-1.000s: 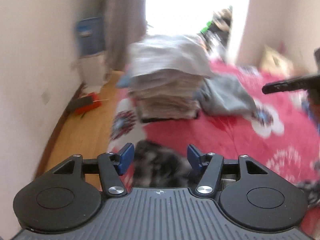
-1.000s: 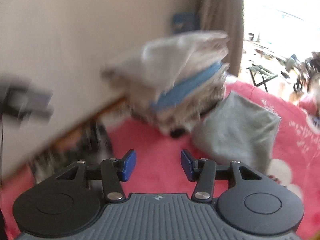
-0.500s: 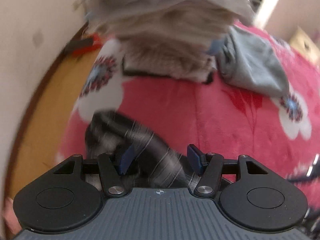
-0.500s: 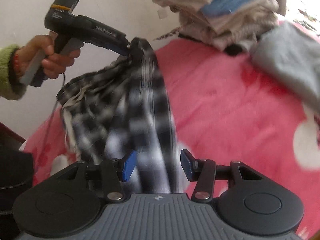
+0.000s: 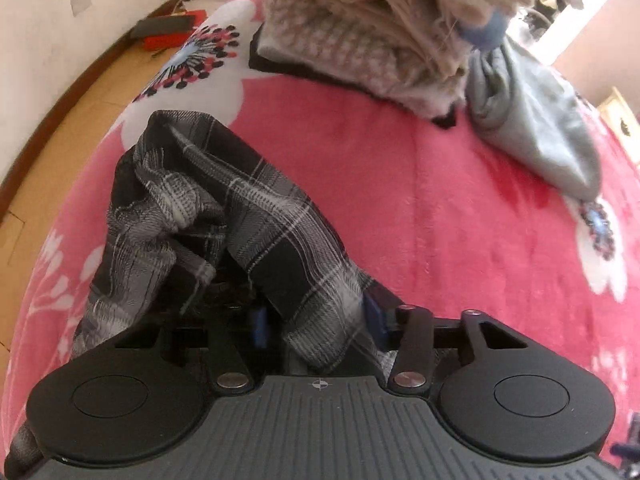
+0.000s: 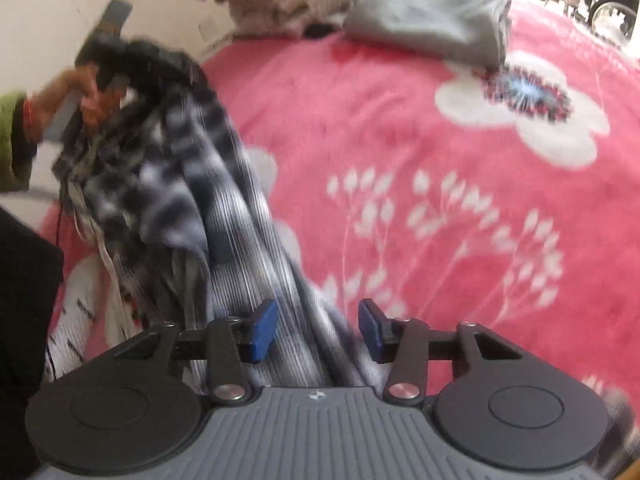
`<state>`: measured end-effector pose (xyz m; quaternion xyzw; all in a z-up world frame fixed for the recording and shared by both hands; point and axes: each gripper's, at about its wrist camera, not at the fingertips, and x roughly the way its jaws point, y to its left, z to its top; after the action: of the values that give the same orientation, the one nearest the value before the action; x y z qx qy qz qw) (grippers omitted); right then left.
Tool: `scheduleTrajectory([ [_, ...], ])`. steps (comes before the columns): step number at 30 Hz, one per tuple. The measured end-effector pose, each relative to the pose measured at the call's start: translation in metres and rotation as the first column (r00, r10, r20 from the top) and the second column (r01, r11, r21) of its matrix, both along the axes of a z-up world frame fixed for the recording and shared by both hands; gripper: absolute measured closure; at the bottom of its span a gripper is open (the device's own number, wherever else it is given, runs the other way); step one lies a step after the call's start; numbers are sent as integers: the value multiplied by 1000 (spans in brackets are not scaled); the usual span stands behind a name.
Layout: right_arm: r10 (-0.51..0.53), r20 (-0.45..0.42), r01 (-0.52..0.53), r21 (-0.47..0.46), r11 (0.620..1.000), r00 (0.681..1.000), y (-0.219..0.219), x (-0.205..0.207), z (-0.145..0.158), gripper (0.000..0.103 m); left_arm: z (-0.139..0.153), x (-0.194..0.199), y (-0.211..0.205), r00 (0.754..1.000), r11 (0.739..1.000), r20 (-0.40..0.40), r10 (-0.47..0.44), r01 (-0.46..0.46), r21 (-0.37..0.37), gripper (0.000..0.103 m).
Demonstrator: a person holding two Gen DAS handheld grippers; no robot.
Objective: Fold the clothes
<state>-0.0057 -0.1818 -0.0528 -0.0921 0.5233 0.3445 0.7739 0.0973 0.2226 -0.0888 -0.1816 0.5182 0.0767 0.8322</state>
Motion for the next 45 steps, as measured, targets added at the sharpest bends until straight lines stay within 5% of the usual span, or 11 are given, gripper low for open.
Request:
scheduleTrajectory([
  [3, 6, -6, -6, -21, 1000, 1000, 2, -1, -12, 96, 0, 5, -2, 1000, 999, 26, 13, -14, 33, 74],
  [9, -1, 159, 1, -3, 1000, 987, -4, -1, 29, 103, 12, 1, 2, 993, 995, 92, 73, -79, 57, 94],
  [12, -48, 247, 47, 12, 999, 968, -13, 10, 52, 103, 23, -5, 4, 987, 993, 138, 88, -97, 64, 95],
  [16, -99, 136, 82, 120, 989, 986, -23, 34, 59, 101, 29, -7, 8, 980, 993, 168, 104, -112, 41, 95],
  [19, 76, 100, -84, 74, 994, 992, -4, 17, 40, 95, 22, -1, 8, 982, 993, 155, 106, -113, 34, 95],
  [22, 207, 72, -210, 27, 977, 976, 9, -5, 19, 65, 13, 5, 9, 984, 993, 141, 111, -117, 31, 95],
  [26, 344, 122, -333, -101, 937, 931, 23, -31, -3, 67, 2, 10, 9, 984, 992, 130, 120, -125, 28, 95],
  [27, 328, 138, -315, -109, 943, 935, 22, -31, -2, 87, 1, 11, 9, 984, 992, 130, 122, -126, 28, 95],
  [29, 295, 170, -277, -121, 953, 940, 19, -29, 2, 97, 0, 12, 9, 984, 991, 133, 122, -127, 30, 95],
  [41, -47, 415, 23, 62, 998, 909, -18, 49, 100, 99, 25, -2, 10, 966, 990, 221, 132, -140, 22, 95],
  [45, -115, 339, 96, 73, 993, 934, -21, 101, 80, 99, 36, 5, 11, 953, 990, 276, 128, -138, 17, 95],
])
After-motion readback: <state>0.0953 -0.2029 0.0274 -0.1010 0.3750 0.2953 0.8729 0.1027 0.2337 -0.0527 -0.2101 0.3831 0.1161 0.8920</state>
